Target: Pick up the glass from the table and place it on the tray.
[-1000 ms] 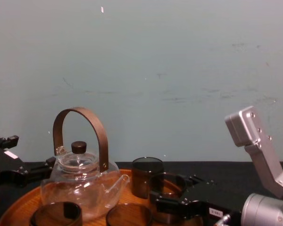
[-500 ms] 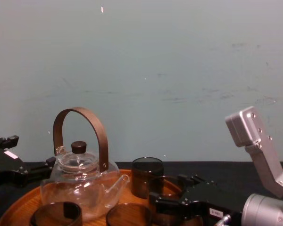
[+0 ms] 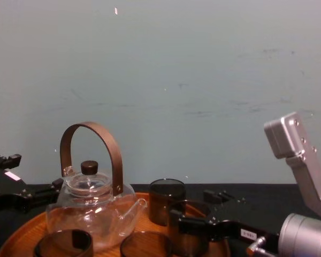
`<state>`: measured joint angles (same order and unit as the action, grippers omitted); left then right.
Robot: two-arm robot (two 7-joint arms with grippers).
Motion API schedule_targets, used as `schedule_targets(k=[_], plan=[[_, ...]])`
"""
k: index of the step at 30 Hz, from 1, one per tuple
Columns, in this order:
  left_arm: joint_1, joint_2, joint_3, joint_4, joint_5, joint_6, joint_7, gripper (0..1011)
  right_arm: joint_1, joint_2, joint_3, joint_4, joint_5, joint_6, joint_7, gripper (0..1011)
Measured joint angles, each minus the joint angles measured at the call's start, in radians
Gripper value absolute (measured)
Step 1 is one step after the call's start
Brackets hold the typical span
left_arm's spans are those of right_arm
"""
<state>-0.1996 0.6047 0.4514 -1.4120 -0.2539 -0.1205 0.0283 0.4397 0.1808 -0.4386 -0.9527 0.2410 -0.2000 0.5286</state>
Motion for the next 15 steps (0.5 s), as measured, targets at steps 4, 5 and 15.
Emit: schedule_targets(k=[4,5,15], plan=[[0.000,0.000,0.000,0.000,0.000,0.000,0.000,1001,-0.008,0.008,0.003,-0.026,0.007,0.004,0.002,1002],[0.000,0.000,0.000,0.000,0.000,0.000,0.000,1001,-0.009,0.010,0.004,-0.031,0.008,0.004,0.002,1002],[0.000,0.000,0.000,0.000,0.000,0.000,0.000,1001,-0.029,0.034,0.012,-0.097,0.016,0.008,-0.004,1002]])
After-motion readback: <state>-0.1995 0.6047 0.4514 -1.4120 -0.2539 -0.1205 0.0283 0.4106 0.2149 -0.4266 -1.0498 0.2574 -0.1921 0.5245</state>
